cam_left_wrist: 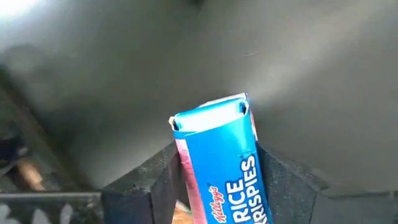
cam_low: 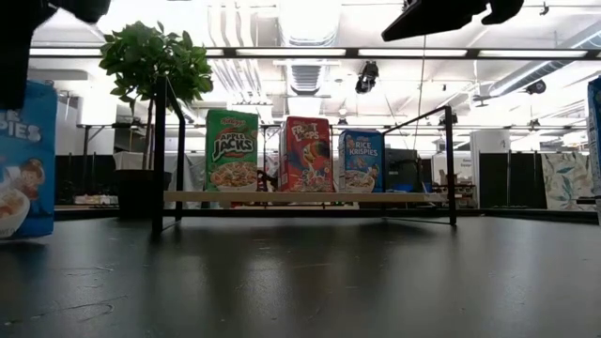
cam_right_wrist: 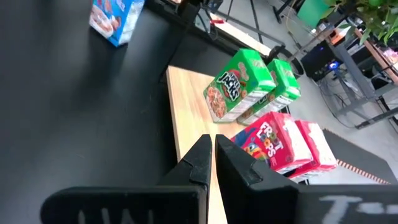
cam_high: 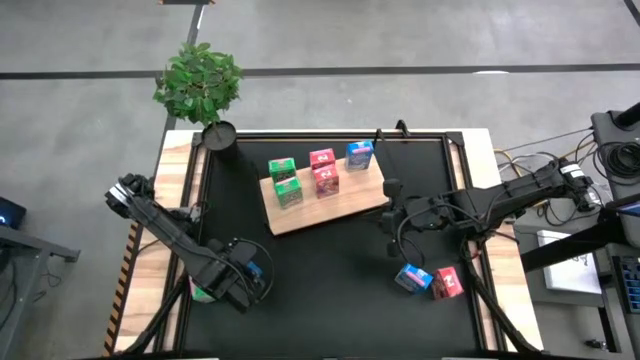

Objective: Stack cereal on shelf
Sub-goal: Align the left blue cereal box with the other blue cereal box on the shelf

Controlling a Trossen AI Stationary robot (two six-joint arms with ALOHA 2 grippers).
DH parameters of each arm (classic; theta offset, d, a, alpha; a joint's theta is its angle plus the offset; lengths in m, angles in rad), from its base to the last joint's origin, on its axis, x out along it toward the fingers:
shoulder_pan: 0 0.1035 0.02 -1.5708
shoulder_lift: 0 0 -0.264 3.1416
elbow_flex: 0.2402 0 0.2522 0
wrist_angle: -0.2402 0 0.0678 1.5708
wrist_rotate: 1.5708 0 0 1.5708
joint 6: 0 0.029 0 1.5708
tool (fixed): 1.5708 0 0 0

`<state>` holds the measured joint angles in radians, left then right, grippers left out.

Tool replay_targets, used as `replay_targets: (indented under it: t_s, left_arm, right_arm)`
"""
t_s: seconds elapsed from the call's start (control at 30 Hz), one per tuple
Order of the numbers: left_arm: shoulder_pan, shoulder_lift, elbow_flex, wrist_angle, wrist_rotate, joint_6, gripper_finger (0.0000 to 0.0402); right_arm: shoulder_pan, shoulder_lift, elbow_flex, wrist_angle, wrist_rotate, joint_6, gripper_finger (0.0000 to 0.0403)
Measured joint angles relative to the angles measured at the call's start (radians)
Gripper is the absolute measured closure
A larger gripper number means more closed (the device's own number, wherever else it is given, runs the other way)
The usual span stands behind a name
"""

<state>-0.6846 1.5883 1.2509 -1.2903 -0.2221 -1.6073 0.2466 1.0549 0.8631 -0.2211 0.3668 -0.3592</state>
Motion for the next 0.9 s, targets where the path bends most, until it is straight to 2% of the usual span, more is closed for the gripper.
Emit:
replay_targets:
  t_s: [0.13, 0.23, 0.33, 0.47, 0.6, 0.77, 0.9]
  left_arm:
    - [0.02, 0.0, 0.08, 0.07, -0.14, 0.125, 0.0231]
    - [0.067, 0.0, 0.153, 0.173, -0.242, 0.335, 0.0234]
    - [0.129, 0.0, 0.207, 0.312, -0.282, 0.597, 0.0237]
    - [0.233, 0.0, 0.239, 0.493, -0.285, 0.929, 0.024]
    - [0.348, 0.0, 0.241, 0.63, -0.285, 1.163, 0.0243]
    - [0.468, 0.019, 0.241, 0.771, -0.281, 1.339, 0.0244]
    - [0.556, 0.06, 0.243, 0.857, -0.183, 1.406, 0.0245]
  right_arm:
    - [0.0, -0.028, 0.0, -0.08, 0.0, 0.024, 0.039]
    - [0.0, -0.062, 0.0, -0.143, 0.0, 0.06, 0.039]
    - [0.0, -0.094, 0.0, -0.171, 0.0, 0.08, 0.039]
    - [0.0, -0.131, 0.0, -0.191, -0.004, 0.085, 0.039]
    - [0.0, -0.163, -0.012, -0.195, -0.008, 0.098, 0.039]
    - [0.0, -0.192, -0.038, -0.194, -0.008, 0.102, 0.039]
    - [0.0, -0.212, -0.056, -0.192, -0.008, 0.115, 0.039]
